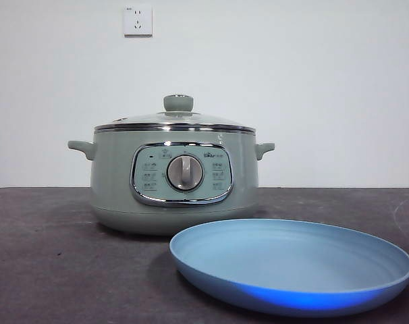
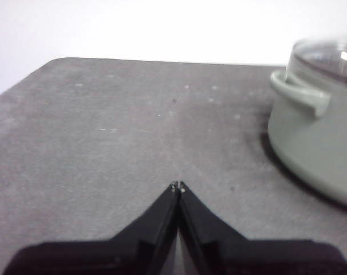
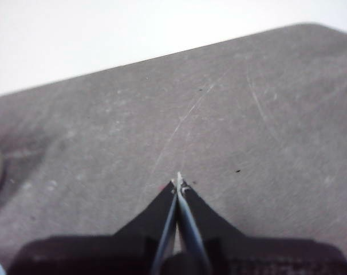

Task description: Take the corn out from the steamer,put the corn on the plate,close the lid

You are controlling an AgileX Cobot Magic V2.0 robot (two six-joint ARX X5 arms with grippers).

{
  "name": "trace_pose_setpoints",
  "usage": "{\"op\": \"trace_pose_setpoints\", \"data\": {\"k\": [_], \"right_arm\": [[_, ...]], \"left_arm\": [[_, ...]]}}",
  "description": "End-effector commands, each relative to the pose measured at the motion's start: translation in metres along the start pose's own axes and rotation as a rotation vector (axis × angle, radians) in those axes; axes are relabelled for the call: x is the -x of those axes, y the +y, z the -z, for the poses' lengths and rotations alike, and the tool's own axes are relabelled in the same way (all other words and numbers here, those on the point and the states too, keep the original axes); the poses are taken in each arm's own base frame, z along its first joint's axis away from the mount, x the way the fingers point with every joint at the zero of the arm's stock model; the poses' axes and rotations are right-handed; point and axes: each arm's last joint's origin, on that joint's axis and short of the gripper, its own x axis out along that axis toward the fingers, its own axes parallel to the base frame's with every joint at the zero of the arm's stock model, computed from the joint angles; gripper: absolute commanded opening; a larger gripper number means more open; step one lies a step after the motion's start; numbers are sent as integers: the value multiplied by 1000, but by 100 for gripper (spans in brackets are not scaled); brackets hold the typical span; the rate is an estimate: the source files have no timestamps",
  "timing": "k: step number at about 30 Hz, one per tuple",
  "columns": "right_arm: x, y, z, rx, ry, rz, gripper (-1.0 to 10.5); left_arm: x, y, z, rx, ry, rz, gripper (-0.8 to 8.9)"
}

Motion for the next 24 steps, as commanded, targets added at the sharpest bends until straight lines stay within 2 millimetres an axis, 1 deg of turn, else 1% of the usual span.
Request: {"op": "trace_pose_setpoints", "data": {"k": [1, 6, 9, 13, 18, 22, 24], "right_arm": [[0, 2, 1, -109, 13, -64, -9], [5, 7, -14, -156, -6, -139, -11], [9, 11, -28, -157, -18, -181, -12], [13, 18, -50, -149, -3, -267, -12], [15, 30, -85, -84, 89, -400, -12], [14, 40, -118, -11, 163, -503, -12], [13, 46, -137, 6, 175, -522, -11]], "left_arm": [[1, -1, -4, 94, -14, 42, -8], [9, -5, -24, 155, -40, 105, -7], [15, -7, -39, 197, -41, 122, -8], [22, -12, -60, 194, -39, 196, -8], [30, -18, -91, 192, 8, 301, -8], [34, -23, -116, 187, 51, 400, -8], [34, -26, -127, 174, 65, 452, -8]]}}
